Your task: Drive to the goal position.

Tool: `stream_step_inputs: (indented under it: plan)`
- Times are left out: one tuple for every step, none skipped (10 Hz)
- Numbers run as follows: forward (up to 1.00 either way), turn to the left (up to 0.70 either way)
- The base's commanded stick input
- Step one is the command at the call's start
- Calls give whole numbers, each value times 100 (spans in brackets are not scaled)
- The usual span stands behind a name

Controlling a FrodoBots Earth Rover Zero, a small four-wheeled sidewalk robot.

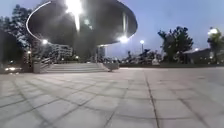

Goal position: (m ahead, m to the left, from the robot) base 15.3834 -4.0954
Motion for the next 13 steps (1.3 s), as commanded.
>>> stream_step_inputs:
  plan:
    - [70, 0]
    - [70, 0]
    - [70, -23]
    - [70, -35]
    - [70, -35]
    - [70, -35]
    - [70, -35]
    - [70, -20]
    - [70, 0]
    - [70, 0]
    - [70, 0]
    - [70, 0]
    - [70, 0]
